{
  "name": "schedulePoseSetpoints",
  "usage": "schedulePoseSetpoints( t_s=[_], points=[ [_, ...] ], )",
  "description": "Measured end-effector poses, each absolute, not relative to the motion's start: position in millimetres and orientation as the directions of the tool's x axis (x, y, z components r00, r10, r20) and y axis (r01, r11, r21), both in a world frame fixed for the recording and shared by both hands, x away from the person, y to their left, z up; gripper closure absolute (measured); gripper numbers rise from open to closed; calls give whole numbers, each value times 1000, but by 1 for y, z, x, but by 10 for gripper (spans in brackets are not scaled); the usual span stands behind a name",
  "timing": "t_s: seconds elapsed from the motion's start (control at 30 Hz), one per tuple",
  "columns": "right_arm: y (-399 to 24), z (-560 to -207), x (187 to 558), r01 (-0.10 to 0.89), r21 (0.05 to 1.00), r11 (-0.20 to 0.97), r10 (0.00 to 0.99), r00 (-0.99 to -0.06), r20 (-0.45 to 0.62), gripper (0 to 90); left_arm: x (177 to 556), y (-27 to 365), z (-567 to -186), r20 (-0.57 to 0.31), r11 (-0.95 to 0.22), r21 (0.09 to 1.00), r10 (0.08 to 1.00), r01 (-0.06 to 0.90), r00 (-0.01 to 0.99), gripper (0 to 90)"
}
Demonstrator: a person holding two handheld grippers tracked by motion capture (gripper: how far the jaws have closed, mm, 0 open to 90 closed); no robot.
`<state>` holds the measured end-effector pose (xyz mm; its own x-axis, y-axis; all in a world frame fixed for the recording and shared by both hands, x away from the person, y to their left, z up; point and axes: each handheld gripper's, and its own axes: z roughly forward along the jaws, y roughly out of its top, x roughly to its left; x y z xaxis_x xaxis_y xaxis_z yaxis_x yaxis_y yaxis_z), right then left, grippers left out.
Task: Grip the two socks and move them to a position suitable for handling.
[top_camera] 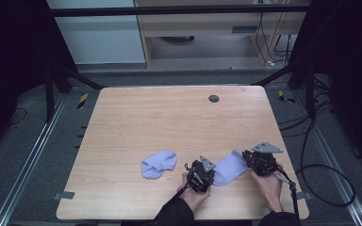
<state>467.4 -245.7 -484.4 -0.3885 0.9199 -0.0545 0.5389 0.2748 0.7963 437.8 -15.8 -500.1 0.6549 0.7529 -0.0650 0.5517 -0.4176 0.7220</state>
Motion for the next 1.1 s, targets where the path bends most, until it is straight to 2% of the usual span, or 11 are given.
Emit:
schedulePoseSetpoints(
  t_s=[0.13,0.17,0.3,0.4,0.47,0.77,1.1],
  points=[
    [-248,-485,472,539,799,267,923,-382,-51,802,439,-14,-499,-71,-409,729,752,549,655,827],
    [-249,-483,472,536,803,262,924,-379,-48,786,439,-11,-495,-78,-397,742,749,540,658,773],
    [-252,-476,468,505,830,237,926,-376,-35,740,438,-5,-486,-85,-376,766,745,521,662,682],
    [-253,-470,466,487,844,224,924,-381,-26,720,438,1,-480,-79,-378,771,743,513,665,640],
    [-253,-465,463,486,847,215,920,-392,-9,663,440,7,-472,-82,-369,777,744,510,663,604],
    [-244,-458,452,505,831,233,897,-441,17,526,445,45,-443,-6,-417,801,711,429,703,416],
    [-225,-450,444,480,838,260,857,-515,29,432,450,100,-424,-17,-389,802,743,453,669,365]
  ],
)
